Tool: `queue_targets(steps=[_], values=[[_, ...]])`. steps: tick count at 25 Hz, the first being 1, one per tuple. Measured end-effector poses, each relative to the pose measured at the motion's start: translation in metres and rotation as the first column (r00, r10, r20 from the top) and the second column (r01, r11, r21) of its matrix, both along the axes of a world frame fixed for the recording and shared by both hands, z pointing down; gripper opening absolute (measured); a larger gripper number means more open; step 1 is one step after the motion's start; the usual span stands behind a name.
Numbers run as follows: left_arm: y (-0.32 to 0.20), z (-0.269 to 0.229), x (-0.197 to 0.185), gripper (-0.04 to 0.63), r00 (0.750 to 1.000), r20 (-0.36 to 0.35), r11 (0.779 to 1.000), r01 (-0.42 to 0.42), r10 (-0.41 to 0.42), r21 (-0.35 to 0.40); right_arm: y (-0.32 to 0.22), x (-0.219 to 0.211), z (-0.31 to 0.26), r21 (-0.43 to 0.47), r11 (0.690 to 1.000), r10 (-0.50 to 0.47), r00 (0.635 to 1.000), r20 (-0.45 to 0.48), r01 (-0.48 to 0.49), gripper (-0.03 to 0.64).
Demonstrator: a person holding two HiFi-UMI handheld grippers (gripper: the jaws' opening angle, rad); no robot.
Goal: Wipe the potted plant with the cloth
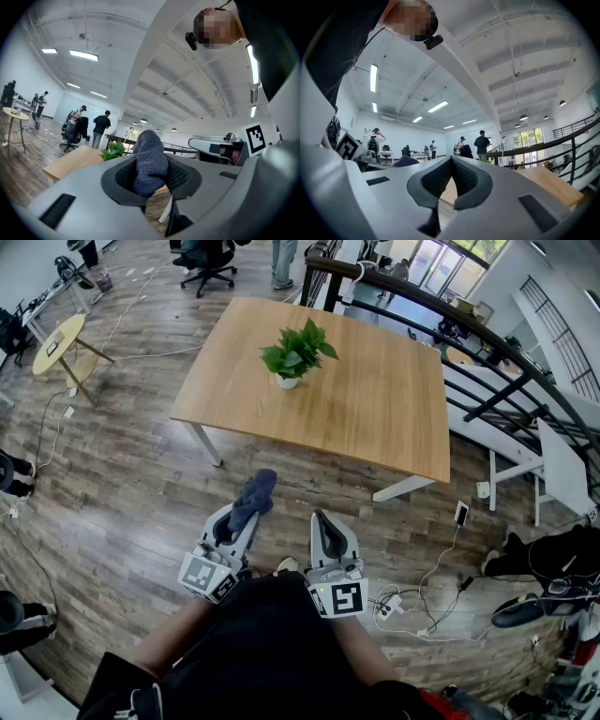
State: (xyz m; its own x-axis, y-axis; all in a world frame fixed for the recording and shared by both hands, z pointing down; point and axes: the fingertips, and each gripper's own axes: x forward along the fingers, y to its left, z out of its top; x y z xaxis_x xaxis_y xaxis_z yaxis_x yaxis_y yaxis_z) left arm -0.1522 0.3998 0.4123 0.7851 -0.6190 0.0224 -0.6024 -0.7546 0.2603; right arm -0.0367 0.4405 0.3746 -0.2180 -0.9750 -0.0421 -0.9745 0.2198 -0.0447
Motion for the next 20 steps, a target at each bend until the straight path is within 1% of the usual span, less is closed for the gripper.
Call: queue_targets(steps=[5,9,11,14,17,20], values=[[-0.008,-0.003,0.001,0.124,1.000,0.000,1.000,0.031,-0.031,-0.001,-0.007,0.005,0.001,0.003,1.000,-0.018,1.000,-0.010,0.018,0.015],[-0.013,0.004,0.000,0.124,0.997,0.019,0.997,0.071,-0.071,-0.009,-0.008,0.022,0.004,0.023,1.000,-0.015,0.999,0.040,0.014,0.015],[-0.014,0.004,0.002,0.124,0.997,0.021,0.997,0.077,-0.077,-0.004,-0.008,0.035,0.008,0.013,1.000,-0.001,0.998,0.061,0.001,0.015],[-0.018,0.001,0.001,0.124,0.996,0.017,0.996,0.087,-0.087,0.001,-0.010,0.045,0.016,-0.001,1.000,-0.010,0.997,0.073,0.011,0.015],[-0.028,0.008,-0.005,0.124,0.991,0.052,0.992,0.122,-0.120,-0.026,-0.013,0.047,0.026,-0.019,1.000,-0.021,0.997,0.074,0.023,0.015],[-0.043,0.017,-0.004,0.124,0.988,0.079,0.990,0.134,-0.131,-0.040,-0.019,0.055,0.035,-0.044,0.999,-0.005,0.995,0.097,0.009,0.015]])
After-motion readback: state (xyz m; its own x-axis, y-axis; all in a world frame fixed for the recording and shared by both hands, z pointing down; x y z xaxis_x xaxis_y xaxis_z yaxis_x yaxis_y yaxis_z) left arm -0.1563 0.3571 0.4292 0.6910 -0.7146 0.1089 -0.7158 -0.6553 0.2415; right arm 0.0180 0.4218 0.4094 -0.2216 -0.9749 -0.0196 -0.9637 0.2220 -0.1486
